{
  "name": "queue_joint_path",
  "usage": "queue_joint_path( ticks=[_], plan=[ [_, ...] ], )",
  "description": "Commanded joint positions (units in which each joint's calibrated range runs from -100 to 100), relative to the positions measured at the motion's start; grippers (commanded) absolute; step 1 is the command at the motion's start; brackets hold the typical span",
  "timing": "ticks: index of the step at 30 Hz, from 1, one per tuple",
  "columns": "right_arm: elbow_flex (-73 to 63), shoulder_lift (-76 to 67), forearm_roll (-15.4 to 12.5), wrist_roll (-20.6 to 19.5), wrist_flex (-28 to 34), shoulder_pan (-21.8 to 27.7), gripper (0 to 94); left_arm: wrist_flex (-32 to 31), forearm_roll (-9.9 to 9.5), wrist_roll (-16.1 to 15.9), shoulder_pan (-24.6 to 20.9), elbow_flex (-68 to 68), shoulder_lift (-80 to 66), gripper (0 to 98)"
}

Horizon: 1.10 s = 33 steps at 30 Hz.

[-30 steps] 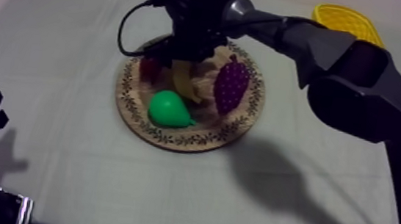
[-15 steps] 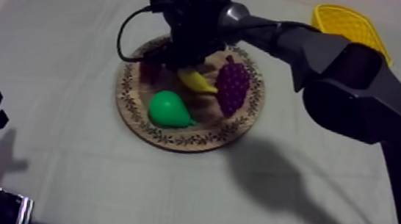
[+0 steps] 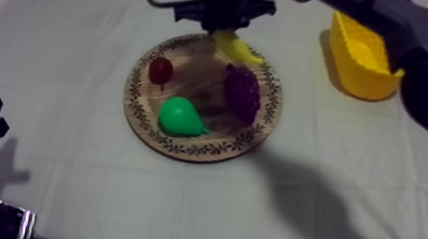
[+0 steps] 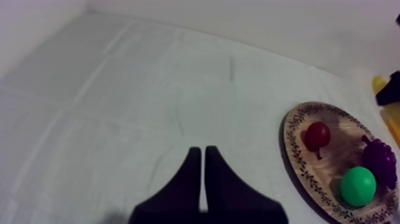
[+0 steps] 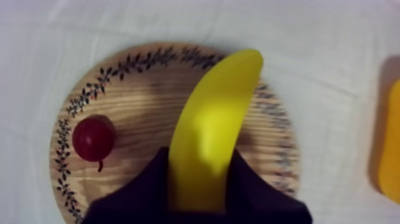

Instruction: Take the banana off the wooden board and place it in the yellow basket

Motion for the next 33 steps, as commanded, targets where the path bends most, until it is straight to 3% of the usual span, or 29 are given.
queue_joint_path(
  ticks=[1,16,23,33],
  plan=[
    [2.3,-7.08,0.47,0.17,0.14,0.36,9.7,-0.01,0.0,0.01,-0.01,-0.04,0.0,0.0],
    [17.0,-30.45,4.73,3.56,-0.75,7.84,9.6,-0.01,0.0,0.01,-0.01,-0.04,0.0,0.0],
    [21.45,-36.1,5.08,6.22,-4.97,14.47,9.4,-0.01,0.0,0.01,-0.01,-0.04,0.0,0.0],
    [26.48,-37.03,3.37,10.65,-13.2,24.12,9.3,-0.01,0.0,0.01,-0.01,-0.04,0.0,0.0]
  ],
)
